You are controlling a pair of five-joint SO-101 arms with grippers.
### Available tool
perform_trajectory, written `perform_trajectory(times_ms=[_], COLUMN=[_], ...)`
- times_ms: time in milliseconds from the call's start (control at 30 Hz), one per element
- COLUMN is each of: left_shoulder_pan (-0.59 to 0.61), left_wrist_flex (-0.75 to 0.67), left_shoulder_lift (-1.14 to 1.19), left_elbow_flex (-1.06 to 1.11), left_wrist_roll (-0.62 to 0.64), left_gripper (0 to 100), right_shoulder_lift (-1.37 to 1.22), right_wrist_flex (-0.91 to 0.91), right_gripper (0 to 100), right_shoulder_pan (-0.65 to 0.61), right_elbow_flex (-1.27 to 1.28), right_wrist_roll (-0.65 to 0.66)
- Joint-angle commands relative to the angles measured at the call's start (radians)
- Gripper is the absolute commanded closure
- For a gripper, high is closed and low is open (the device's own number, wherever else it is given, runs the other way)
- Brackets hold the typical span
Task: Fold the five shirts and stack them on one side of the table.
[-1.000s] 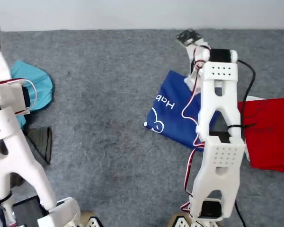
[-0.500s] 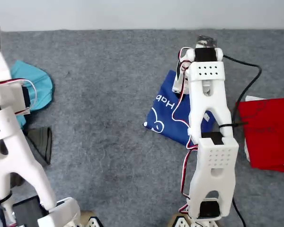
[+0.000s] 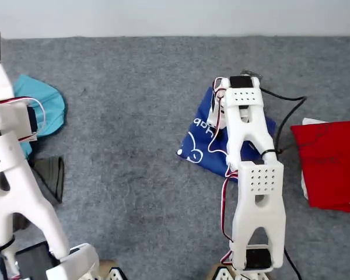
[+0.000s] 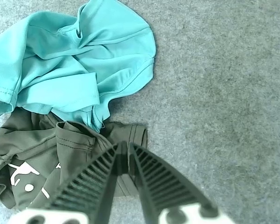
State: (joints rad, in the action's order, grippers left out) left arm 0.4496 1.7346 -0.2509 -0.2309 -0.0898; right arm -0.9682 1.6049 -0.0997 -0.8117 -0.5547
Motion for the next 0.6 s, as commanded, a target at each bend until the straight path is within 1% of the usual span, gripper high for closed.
perform_trajectory(times_ms=[0,67,167,267,400,567], left_shoulder_pan=[0.002,0.002,0.002,0.002,0.002,0.002], left_wrist_flex=[0.020,0.020,0.020,0.020,0.020,0.020], left_shoulder_lift=[-0.038,-0.038,-0.038,-0.038,-0.038,-0.038], left_elbow_flex=[-0.005,-0.005,-0.005,-0.005,-0.005,-0.005], left_wrist_roll=[-0.005,-0.005,-0.005,-0.005,-0.005,-0.005], left_gripper=[99,99,99,99,99,99], right_shoulder_lift=[-0.059,-0.059,-0.062,-0.062,-0.041,0.042], right_wrist_flex=[-0.028,-0.022,-0.022,-0.022,0.030,0.194], right_gripper=[63.0,71.2,87.2,99.1,98.8,98.9], right_shoulder_pan=[0.028,0.028,0.031,0.033,0.041,0.067], right_elbow_flex=[0.000,-0.006,-0.025,-0.028,-0.055,-0.206], right_wrist_roll=[-0.002,0.028,0.084,0.158,0.272,0.416])
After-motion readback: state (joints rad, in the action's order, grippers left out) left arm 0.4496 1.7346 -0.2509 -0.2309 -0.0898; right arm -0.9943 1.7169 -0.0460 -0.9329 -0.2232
